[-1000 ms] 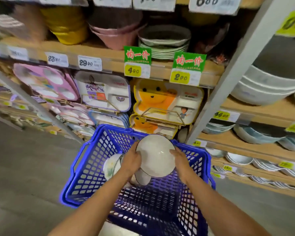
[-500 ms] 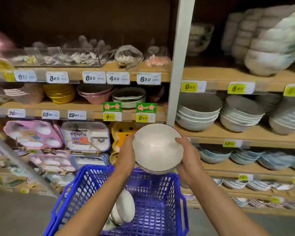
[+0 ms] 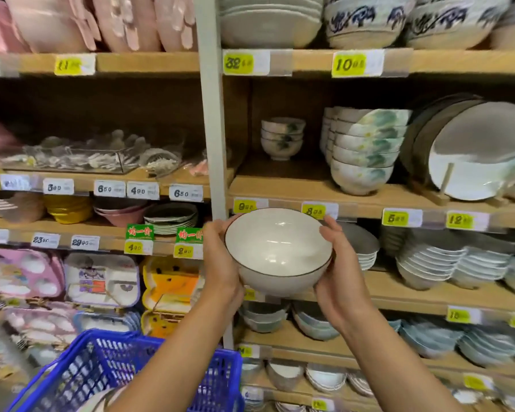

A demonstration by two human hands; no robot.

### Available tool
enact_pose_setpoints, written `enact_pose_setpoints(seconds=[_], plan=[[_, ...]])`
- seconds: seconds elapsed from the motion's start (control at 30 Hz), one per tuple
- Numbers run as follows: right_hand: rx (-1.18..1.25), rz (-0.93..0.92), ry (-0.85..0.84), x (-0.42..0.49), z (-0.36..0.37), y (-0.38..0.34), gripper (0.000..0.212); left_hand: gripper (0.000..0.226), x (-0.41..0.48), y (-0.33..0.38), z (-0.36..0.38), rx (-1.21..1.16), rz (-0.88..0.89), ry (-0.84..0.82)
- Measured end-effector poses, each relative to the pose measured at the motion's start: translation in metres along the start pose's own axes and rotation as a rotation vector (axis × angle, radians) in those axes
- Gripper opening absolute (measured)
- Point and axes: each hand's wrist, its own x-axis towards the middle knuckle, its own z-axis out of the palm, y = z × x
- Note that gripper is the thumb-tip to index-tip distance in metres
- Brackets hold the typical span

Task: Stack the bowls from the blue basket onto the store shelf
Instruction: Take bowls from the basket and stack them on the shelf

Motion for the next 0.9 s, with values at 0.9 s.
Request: enact_pose_setpoints(seconds=[0.9], plan=[[-0.096,-0.171,0.167,0.149,0.016,-0.068,0.043,0.038,0.129,0.001,0.106,0.118,0.077,-0.040]])
